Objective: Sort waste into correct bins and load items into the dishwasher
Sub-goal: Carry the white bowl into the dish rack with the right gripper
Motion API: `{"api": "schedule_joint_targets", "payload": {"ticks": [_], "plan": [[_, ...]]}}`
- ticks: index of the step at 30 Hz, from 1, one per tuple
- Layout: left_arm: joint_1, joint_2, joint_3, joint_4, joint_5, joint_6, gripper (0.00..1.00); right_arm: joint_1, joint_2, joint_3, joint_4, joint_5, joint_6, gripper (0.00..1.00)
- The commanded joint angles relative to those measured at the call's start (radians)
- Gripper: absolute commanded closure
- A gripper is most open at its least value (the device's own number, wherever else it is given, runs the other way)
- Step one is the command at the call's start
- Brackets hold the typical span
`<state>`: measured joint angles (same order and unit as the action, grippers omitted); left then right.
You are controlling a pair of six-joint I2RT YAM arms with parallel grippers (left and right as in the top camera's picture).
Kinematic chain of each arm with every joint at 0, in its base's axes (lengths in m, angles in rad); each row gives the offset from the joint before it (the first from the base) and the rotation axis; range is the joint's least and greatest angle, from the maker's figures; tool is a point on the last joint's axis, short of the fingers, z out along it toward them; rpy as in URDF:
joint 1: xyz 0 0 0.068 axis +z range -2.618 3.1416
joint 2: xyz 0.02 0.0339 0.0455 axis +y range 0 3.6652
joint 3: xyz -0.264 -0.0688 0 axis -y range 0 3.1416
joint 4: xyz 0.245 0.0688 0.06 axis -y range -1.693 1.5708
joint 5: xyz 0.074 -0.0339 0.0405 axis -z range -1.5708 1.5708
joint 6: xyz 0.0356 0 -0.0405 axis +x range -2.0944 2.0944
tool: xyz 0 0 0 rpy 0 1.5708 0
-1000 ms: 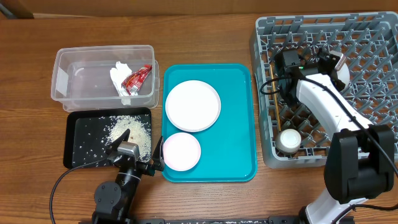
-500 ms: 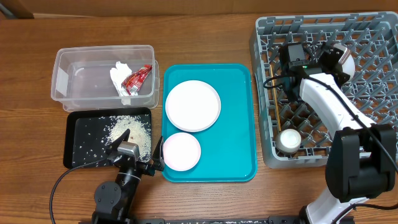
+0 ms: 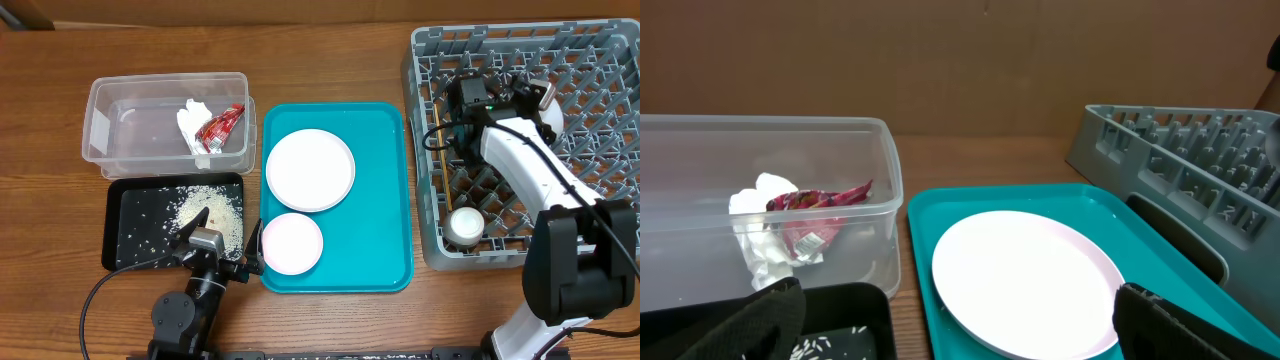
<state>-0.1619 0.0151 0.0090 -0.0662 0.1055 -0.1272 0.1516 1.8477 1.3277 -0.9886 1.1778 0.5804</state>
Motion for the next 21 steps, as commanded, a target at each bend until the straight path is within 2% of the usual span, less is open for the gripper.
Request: {"api": "schedule_joint_targets", "payload": {"ticks": [1,11,12,13,15,21], "plan": [[0.005,-0.009,-0.004,0.0,0.015,-0.007,0.0,0.021,0.01,0.002,-0.017,-0.065,0.003,0.96],[0.005,-0.009,-0.004,0.0,0.015,-0.007,0.0,0.102,0.01,0.002,0.006,-0.065,-0.009,0.95],[0.005,-0.009,-0.004,0.0,0.015,-0.007,0.0,0.11,0.01,0.002,-0.001,-0.064,-0.009,0.88],[0.005,-0.009,-0.004,0.0,0.015,-0.007,0.0,0.121,0.01,0.003,-0.011,-0.061,-0.008,0.77],[0.005,-0.009,-0.004,0.0,0.015,-0.007,0.0,0.138,0.01,0.009,-0.021,-0.063,-0.008,0.66],[0.005,-0.009,-0.004,0.0,0.015,-0.007,0.0,0.257,-0.031,0.076,-0.104,-0.155,-0.004,0.62]]}}
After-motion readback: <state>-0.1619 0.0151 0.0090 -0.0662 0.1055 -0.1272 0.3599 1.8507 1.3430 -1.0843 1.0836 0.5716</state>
